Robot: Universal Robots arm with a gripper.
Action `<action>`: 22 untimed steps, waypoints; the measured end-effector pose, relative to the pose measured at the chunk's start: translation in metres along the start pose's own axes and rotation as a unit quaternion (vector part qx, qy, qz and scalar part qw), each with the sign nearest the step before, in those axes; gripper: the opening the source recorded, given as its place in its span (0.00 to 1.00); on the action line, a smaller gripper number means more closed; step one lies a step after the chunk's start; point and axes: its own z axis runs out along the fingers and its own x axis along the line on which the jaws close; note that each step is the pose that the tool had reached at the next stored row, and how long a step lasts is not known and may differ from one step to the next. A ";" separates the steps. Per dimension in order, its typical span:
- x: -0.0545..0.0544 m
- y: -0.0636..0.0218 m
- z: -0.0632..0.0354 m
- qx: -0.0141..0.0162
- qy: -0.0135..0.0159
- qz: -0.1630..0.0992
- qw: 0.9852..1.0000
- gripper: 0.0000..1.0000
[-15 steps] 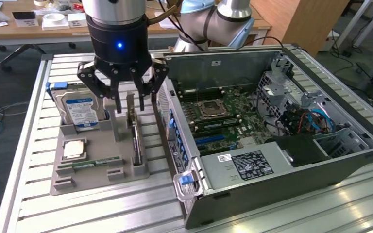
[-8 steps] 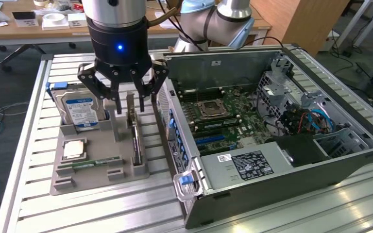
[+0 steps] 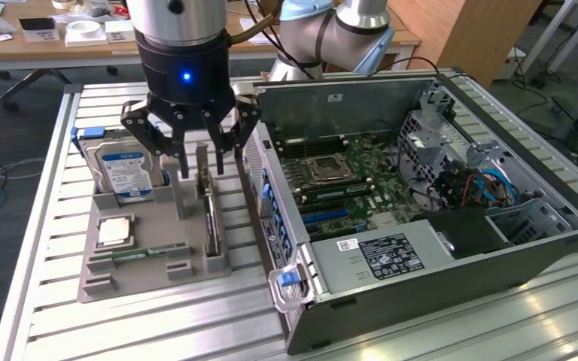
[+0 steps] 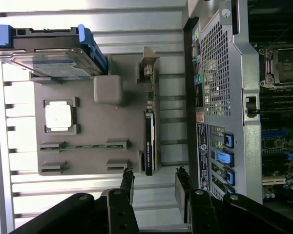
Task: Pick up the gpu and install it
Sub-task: 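Pick up the gpu and move the gpu toward the slot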
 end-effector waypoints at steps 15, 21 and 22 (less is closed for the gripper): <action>0.000 -0.0002 0.0049 0.000 0.000 0.000 1.000 0.47; 0.000 -0.0002 0.0057 0.000 0.000 0.000 1.000 0.47; 0.000 -0.0003 0.0062 0.000 0.000 0.000 1.000 0.47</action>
